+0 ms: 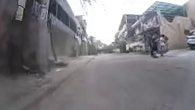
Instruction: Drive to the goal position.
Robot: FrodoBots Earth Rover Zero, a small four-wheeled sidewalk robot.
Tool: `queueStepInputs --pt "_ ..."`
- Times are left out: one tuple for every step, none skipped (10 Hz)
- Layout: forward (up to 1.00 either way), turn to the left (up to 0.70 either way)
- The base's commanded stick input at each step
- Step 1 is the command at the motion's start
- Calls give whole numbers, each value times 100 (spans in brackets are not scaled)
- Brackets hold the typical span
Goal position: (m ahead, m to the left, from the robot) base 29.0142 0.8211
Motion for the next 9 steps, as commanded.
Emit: queueStepInputs --pt "100 0" --pt "100 0" --pt "100 0" --pt "100 0" --pt "100 0" --pt "100 0" --pt "100 -22" --pt "100 -40" --pt "100 -40"
